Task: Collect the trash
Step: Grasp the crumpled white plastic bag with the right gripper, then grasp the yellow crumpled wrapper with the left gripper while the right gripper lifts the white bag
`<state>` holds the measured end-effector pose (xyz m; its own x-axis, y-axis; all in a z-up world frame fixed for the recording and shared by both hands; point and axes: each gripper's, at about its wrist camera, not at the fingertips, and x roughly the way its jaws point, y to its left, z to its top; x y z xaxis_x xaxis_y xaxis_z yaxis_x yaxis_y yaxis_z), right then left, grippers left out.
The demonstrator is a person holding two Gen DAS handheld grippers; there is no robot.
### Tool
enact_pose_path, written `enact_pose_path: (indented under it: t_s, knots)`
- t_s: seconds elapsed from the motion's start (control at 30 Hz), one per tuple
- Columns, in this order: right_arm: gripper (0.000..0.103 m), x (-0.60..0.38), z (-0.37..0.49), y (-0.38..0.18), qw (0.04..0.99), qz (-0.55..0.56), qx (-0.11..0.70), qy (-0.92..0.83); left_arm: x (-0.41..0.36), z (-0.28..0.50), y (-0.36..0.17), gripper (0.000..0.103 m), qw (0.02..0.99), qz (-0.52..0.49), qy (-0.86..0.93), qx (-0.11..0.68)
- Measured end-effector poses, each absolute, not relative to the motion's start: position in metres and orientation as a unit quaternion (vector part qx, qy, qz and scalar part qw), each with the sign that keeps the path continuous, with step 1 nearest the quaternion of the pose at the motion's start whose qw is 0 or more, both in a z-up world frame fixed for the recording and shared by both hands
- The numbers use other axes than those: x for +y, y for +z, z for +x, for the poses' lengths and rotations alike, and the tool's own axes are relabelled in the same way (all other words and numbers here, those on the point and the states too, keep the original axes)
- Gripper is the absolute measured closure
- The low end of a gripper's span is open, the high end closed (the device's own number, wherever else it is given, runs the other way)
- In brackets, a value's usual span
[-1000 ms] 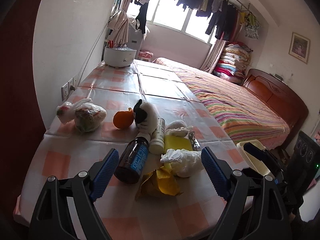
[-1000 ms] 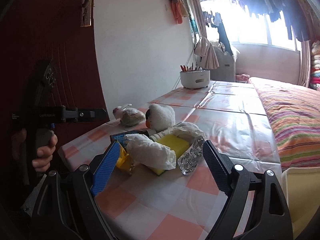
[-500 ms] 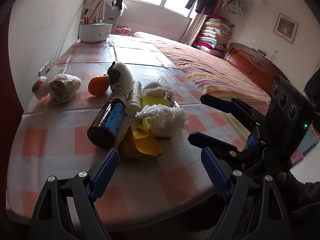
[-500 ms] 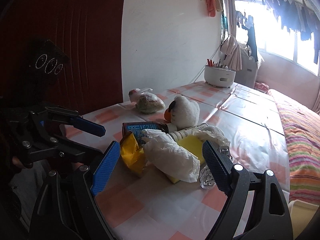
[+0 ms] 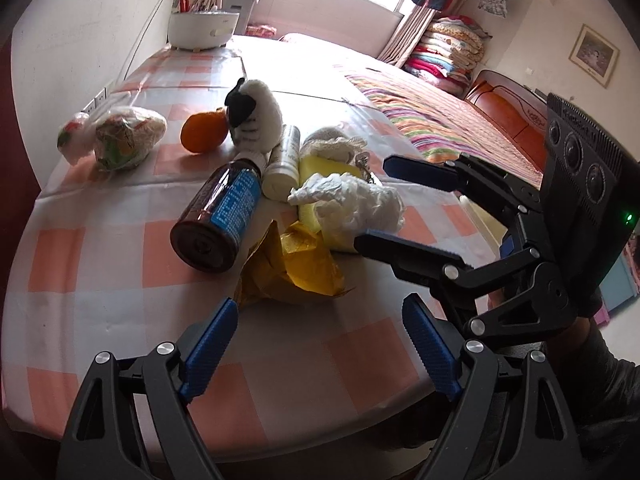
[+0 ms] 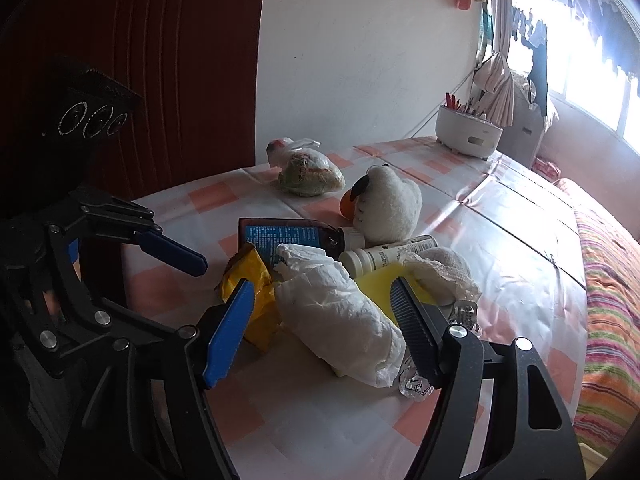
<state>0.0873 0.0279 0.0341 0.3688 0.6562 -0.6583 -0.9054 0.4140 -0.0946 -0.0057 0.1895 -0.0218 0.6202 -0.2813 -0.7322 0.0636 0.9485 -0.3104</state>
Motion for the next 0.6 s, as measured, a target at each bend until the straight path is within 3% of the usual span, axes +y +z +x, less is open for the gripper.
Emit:
enact_pose_path:
  t_s: [0.23,0.47,0.6]
  knots:
    - [0.044,0.036,0.101,0.025,0.778,-0.237,0.304,0.497,0.19,0.0,-0.028,0.021,0.889,-0.12,-0.09,0.433]
    - [0.071,0.032,0.11,0.022,0.771,-0.227,0.331,0.494,0.19,0.006,-0.031,0.021,0.887,-0.117,-0.089,0.438]
    - [0.074,0.021,0.112,0.027,0.778,-0.208,0.332,0.491,0.189,0.01,-0.032,0.021,0.885,-0.125,-0.091,0.439]
